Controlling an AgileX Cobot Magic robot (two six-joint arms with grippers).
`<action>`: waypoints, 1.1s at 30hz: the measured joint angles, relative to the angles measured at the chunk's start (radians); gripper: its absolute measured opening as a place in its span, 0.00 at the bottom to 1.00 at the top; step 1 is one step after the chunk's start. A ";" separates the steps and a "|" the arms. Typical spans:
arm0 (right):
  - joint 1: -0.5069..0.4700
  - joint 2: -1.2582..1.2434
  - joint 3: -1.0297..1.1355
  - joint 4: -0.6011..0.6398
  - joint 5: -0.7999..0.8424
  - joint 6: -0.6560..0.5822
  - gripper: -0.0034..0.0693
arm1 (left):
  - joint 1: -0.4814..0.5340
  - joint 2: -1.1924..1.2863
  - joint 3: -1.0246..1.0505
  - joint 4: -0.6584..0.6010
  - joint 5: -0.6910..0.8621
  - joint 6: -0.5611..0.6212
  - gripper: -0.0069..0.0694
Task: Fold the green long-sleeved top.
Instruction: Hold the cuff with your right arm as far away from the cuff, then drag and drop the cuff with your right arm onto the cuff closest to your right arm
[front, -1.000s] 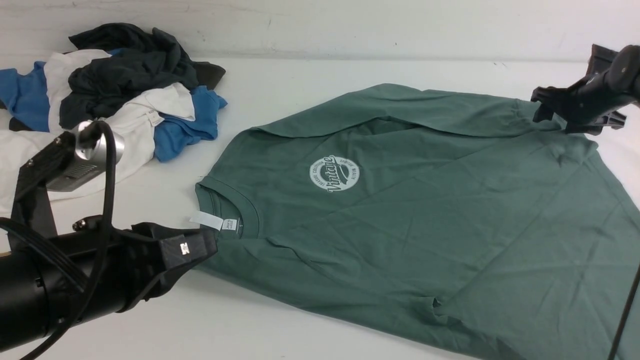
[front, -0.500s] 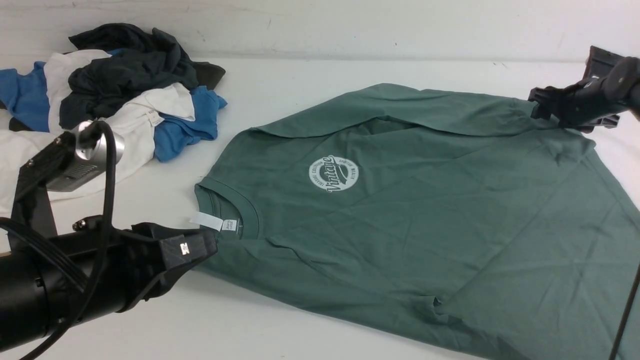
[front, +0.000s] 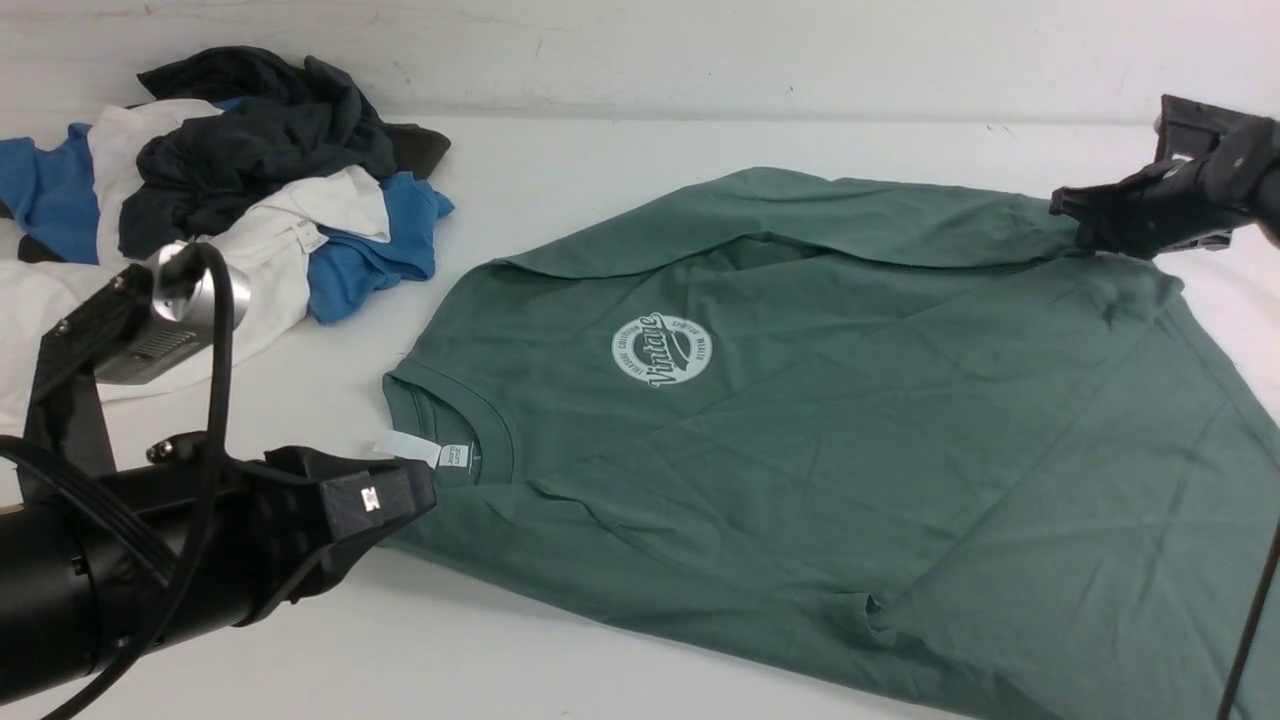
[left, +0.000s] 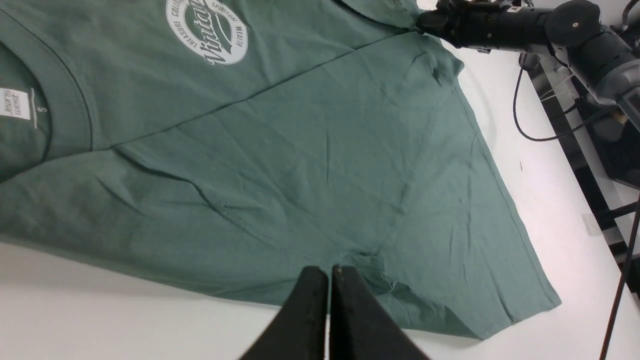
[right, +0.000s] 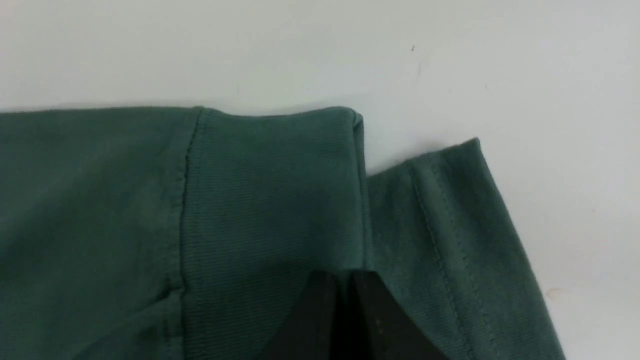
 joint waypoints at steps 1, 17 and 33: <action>0.000 -0.004 -0.004 -0.024 0.017 0.000 0.06 | 0.000 0.000 0.000 0.000 0.000 0.000 0.09; 0.003 -0.283 -0.267 -0.153 0.499 0.024 0.06 | 0.000 0.000 0.000 0.000 -0.042 -0.002 0.09; 0.001 -0.981 0.817 -0.206 0.520 0.183 0.06 | 0.000 0.032 -0.135 0.056 -0.028 0.007 0.09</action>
